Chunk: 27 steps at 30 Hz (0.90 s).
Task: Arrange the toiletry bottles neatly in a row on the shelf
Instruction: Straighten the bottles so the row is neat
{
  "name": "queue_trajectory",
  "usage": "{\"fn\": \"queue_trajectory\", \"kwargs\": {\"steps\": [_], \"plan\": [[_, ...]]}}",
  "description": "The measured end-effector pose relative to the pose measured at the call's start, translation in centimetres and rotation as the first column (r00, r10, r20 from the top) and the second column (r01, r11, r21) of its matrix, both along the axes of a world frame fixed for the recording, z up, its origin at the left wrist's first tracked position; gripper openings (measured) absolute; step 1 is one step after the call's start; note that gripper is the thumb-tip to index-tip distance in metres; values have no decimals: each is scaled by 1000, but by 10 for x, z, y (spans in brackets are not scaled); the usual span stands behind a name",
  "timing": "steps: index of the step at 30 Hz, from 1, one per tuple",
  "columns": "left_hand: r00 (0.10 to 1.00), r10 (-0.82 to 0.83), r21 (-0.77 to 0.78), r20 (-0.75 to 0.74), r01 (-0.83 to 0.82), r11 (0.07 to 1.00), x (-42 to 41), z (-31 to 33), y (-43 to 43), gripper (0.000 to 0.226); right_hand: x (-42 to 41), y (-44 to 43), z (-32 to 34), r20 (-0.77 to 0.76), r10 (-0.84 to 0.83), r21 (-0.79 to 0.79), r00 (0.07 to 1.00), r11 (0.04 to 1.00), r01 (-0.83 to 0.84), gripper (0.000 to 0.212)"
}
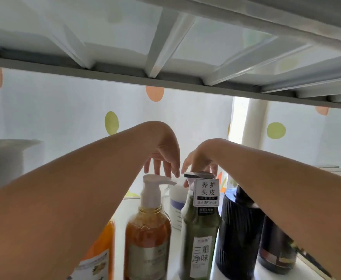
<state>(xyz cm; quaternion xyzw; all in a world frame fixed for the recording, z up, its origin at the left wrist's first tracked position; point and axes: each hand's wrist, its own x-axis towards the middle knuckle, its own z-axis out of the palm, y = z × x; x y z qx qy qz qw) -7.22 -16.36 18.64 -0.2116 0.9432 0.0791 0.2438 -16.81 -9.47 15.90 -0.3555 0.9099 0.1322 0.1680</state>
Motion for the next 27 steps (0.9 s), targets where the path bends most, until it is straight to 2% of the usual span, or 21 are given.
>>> {"fn": "queue_trajectory", "kwargs": {"steps": [6,10,14,18,22,27], "plan": [[994,47,6,99,-48,999,-21,-17,-14,45,-8,-9,-9,56,4,92,998,996,-9,73],[998,26,61,61,-30,998,-21,-18,-15,44,-5,-11,-6,64,21,48,998,999,-24,78],[1000,-12,131,25,8,991,-20,-19,-13,44,0,-8,-2,67,-28,118,997,993,20,82],[999,-18,203,-36,25,979,-23,-22,-10,44,17,10,9,-84,43,160,995,987,-29,66],[999,-42,306,-9,42,951,-28,-23,-5,42,30,23,17,-207,101,251,973,967,-47,54],[998,-59,275,-3,57,960,-28,-21,0,41,28,22,15,-247,92,276,965,961,-21,47]]}}
